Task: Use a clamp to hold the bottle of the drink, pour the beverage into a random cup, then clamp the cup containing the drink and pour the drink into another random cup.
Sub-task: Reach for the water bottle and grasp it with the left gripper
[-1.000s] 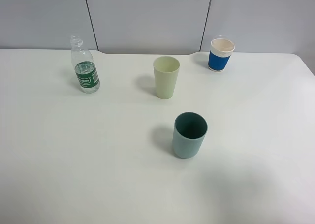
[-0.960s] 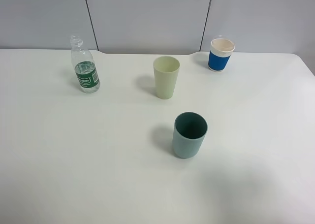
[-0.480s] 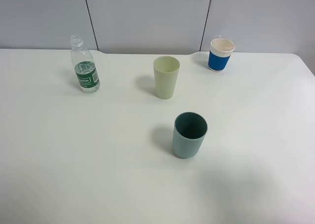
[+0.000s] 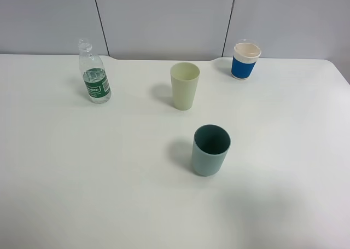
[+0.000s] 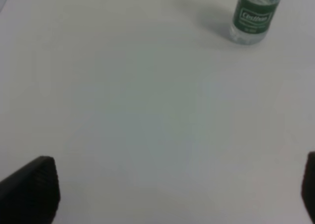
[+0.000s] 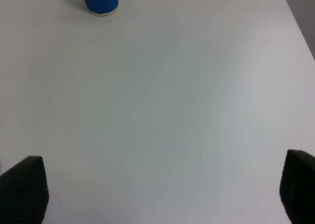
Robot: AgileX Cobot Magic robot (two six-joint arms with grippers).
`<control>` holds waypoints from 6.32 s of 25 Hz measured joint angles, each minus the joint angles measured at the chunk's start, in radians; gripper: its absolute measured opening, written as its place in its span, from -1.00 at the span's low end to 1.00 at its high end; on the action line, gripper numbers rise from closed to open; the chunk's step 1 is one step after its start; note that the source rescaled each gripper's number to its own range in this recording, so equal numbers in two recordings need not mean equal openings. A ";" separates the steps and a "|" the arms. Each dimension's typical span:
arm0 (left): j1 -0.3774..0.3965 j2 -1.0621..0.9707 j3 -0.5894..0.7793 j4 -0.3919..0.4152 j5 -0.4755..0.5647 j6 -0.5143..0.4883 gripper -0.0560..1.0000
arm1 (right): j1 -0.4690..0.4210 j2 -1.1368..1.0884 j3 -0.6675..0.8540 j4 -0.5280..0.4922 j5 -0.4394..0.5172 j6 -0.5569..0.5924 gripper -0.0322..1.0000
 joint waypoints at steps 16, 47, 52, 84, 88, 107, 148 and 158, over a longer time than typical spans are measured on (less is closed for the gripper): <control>0.000 0.000 0.000 0.000 0.000 0.000 1.00 | 0.000 0.000 0.000 0.000 0.000 0.000 0.66; 0.000 0.000 0.000 0.000 0.000 0.000 1.00 | 0.000 0.000 0.000 0.000 0.000 0.000 0.66; 0.000 0.000 0.000 0.000 0.000 0.000 1.00 | 0.000 0.000 0.000 0.000 0.000 0.000 0.66; 0.000 0.472 -0.048 -0.003 -0.595 0.036 1.00 | 0.000 0.000 0.000 0.000 0.000 0.000 0.66; 0.000 0.606 -0.048 -0.006 -0.628 0.044 1.00 | 0.000 0.000 0.000 0.000 0.000 0.000 0.66; -0.169 1.166 -0.048 -0.133 -0.843 0.176 1.00 | 0.000 0.000 0.000 0.000 0.000 0.000 0.66; -0.326 1.909 0.048 -0.120 -2.017 -0.020 1.00 | 0.000 0.000 0.000 0.000 0.000 0.000 0.66; -0.292 2.053 -0.071 -0.090 -2.033 -0.145 1.00 | 0.000 0.000 0.000 0.000 0.000 0.000 0.66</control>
